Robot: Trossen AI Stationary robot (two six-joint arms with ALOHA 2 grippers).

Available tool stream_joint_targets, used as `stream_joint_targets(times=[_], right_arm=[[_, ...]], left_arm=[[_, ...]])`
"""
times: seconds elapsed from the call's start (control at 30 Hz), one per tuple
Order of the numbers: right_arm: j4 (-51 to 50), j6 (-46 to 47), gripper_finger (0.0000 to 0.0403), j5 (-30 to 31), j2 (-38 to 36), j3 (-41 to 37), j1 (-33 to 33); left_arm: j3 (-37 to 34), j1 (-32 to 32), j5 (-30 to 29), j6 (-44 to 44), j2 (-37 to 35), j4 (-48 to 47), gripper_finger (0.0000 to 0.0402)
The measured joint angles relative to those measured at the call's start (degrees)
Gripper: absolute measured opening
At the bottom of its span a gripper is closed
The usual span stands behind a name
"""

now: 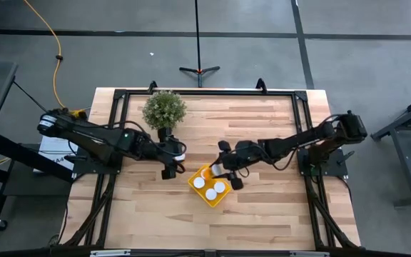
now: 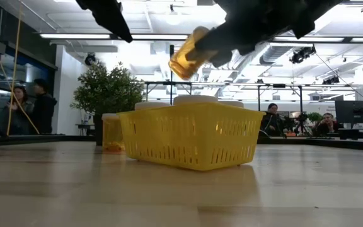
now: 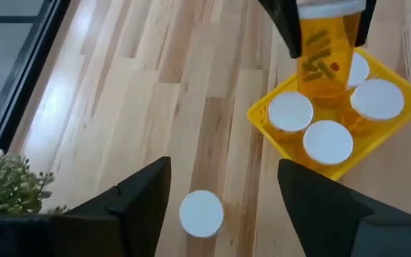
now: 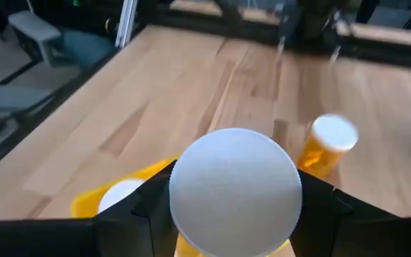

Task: Pick and place pill bottles into a basket
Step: Put the pill bottle into the yellow transparent bin

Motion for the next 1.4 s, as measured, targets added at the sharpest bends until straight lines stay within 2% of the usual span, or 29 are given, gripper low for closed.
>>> stream_joint_targets(times=[0.4,0.97,1.2,1.4], right_arm=[[-5.12,1.29,0.0191,2.13,0.22,-0.08,2.67],[-2.64,0.72,0.0192,1.32,0.24,0.03,2.74],[-6.02,-0.73,0.0192,1.38,2.02,3.59,2.74],[-16.58,-3.38,0.0192,1.48,6.26,10.86,2.74]], left_arm=[[-0.07,0.02,-0.16,0.06,-0.69,-3.17,0.0282],[-0.04,0.06,-2.88,0.04,-1.83,-4.92,0.0282],[-0.04,0.07,-2.93,0.04,-1.83,-4.92,0.0282],[-0.04,0.07,-2.99,-0.24,-1.83,-5.42,0.0282]])
